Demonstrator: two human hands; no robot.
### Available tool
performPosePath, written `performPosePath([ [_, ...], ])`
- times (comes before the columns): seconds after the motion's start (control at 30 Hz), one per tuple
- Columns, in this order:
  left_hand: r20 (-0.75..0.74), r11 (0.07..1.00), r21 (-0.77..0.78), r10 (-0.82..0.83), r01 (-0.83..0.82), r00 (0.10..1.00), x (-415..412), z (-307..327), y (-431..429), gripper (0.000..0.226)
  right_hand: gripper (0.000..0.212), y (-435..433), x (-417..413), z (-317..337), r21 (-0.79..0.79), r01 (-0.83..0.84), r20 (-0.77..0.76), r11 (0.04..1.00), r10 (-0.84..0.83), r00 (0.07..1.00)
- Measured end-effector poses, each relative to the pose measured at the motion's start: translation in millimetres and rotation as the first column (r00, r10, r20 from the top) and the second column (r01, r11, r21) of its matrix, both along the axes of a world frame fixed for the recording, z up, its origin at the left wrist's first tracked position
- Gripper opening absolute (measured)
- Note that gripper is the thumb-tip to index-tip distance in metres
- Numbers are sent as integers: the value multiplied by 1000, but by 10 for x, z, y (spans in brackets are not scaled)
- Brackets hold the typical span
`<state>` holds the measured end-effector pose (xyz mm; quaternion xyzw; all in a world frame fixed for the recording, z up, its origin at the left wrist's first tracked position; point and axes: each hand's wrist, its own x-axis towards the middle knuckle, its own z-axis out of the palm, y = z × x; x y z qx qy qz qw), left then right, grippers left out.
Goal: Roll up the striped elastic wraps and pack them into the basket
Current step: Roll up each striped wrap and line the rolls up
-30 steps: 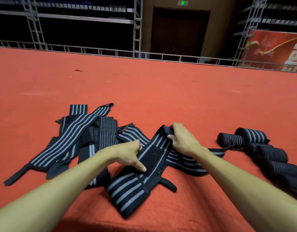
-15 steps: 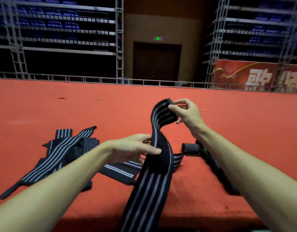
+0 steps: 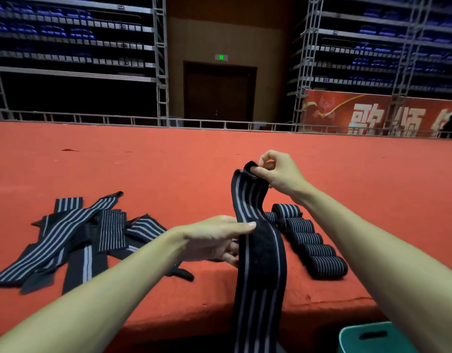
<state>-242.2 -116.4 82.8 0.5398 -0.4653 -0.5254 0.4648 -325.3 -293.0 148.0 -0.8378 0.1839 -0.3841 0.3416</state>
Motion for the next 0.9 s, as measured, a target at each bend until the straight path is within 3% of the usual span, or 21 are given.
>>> performPosePath([
  [0.07,-8,999,-1,52,-52,999,32,-132,-119,38,17,-64,12,-57,-8,16,-13,1000,-16,1000],
  [0.17,-53,934,-89,343,-346,938,92,-303,-368,37,13,-195,45,-125,-86,46,-60,995,-52,997],
  [0.23,10,841,-210,511,-498,859,172,-390,-539,29,11,-295,98,-155,-128,70,-62,989,-78,995],
  [0.33,167,746,-356,643,-562,748,335,-532,-753,8,10,-475,220,-158,-108,184,45,977,-180,983],
  [0.43,193,747,-338,650,-572,735,410,-663,-883,9,14,-642,353,-184,-32,283,129,959,-276,952],
  [0.53,63,780,-280,597,-560,800,436,-700,-1012,4,19,-785,540,-394,96,301,145,949,-313,939],
  [0.6,12,768,-271,606,-580,796,500,-713,-1120,15,18,-842,658,-557,174,244,127,954,-267,955],
  [0.7,-31,654,-317,716,-687,697,609,-725,-1273,3,12,-909,756,-724,220,152,141,964,-186,972],
  [0.77,-47,581,-305,782,-755,621,687,-770,-1364,11,9,-946,786,-812,296,104,177,949,-161,971],
  [0.9,-165,594,-158,772,-789,614,791,-844,-1506,13,47,-1066,769,-1066,572,29,74,819,-86,994],
])
